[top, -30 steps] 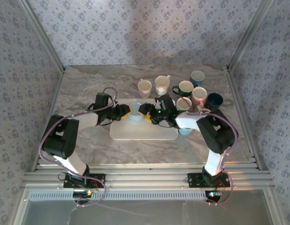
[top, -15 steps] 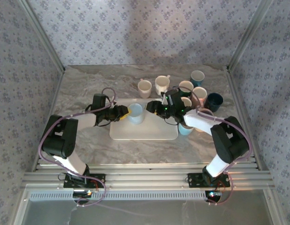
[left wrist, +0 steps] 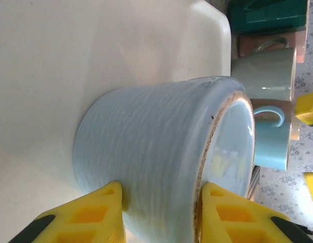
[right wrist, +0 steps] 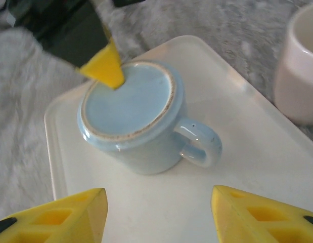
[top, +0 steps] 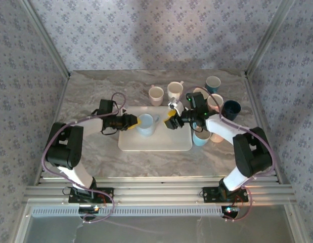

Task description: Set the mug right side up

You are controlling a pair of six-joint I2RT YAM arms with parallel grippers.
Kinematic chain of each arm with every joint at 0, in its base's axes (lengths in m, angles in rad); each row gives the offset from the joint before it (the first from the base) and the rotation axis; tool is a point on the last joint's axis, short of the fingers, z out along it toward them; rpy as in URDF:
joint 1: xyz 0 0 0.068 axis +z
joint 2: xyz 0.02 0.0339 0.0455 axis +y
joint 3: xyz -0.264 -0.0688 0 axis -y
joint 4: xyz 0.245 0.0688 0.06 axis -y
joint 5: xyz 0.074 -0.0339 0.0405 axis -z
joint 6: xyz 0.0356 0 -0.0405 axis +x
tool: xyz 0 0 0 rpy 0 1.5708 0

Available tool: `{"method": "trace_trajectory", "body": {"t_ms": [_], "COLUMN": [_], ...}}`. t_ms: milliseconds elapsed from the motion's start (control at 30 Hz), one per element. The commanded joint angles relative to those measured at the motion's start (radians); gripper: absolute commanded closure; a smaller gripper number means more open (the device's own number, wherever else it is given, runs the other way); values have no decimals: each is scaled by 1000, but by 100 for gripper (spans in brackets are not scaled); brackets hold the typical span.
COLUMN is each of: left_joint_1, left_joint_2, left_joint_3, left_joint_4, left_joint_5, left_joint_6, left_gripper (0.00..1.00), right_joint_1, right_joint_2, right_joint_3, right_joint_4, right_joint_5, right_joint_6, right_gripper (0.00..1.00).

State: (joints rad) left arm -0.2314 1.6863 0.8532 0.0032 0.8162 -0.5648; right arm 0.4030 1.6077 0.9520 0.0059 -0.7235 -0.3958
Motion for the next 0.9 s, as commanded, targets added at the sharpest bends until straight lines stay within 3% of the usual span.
{"method": "trace_trajectory", "body": {"t_ms": [0,267,667,867], "left_joint_1": [14,24,32,33], "left_joint_2": [41,47,62,73], "left_joint_3": [-8,-6,4,-1], "left_joint_4": [-109,-115,-117,-114], "left_joint_5": [-29,-25,-24,-24], "left_joint_6": [65,71,71,68], "left_gripper": [72,72,72,72], "right_joint_1": [-11,0,2,-6], "right_joint_2": [59,236,370,427], "right_joint_3": [19,183,341,396], "right_joint_4": [16,-89,-166,-301], "right_joint_5": [-143,-162,-147,-190], "right_joint_6": [-361,-628,-661,-730], "right_gripper": [40,41,37,37]}}
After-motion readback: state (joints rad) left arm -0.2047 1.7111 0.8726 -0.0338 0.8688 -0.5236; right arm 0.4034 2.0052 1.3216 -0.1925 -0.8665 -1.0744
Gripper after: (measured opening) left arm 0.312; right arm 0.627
